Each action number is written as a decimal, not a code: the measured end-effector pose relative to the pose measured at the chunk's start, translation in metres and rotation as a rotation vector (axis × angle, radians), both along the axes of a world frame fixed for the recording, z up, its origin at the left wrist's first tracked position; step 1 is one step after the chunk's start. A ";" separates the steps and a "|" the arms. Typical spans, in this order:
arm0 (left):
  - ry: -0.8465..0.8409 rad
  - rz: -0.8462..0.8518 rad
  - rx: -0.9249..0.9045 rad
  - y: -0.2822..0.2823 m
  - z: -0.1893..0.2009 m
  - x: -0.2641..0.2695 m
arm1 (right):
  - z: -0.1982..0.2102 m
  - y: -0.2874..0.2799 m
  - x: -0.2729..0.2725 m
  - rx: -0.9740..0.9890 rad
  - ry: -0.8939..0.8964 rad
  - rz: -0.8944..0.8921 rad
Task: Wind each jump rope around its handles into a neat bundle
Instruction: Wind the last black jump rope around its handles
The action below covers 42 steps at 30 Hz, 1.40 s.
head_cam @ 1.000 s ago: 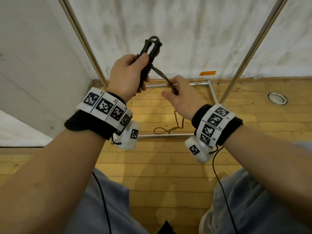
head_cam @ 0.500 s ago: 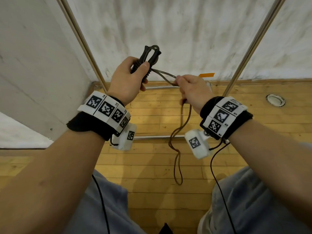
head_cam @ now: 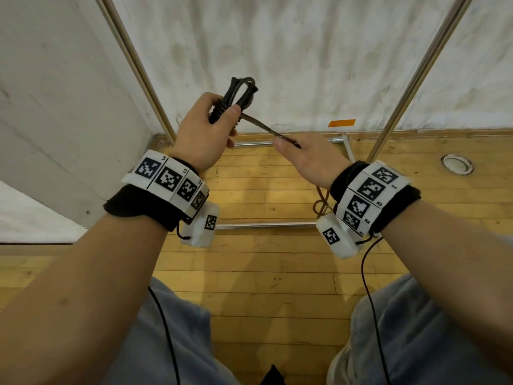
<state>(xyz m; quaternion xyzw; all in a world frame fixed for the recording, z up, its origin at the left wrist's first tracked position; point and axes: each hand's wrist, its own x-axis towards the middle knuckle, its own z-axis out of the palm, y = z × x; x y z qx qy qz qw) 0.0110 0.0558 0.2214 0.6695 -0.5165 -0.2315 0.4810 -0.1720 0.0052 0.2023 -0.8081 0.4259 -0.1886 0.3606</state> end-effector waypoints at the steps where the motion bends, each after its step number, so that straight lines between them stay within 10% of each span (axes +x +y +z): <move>1: -0.010 0.016 0.006 0.000 -0.001 0.002 | 0.002 0.000 0.000 -0.041 -0.086 -0.009; 10: -0.292 0.050 0.061 -0.004 -0.015 0.002 | 0.007 0.006 -0.001 0.577 -0.310 -0.056; 19: -0.414 -0.023 0.135 -0.013 -0.035 -0.001 | 0.019 0.025 0.004 0.027 -0.097 0.008; 42: -0.815 -0.327 0.300 0.004 -0.031 -0.046 | 0.011 -0.005 -0.005 -0.192 0.051 -0.164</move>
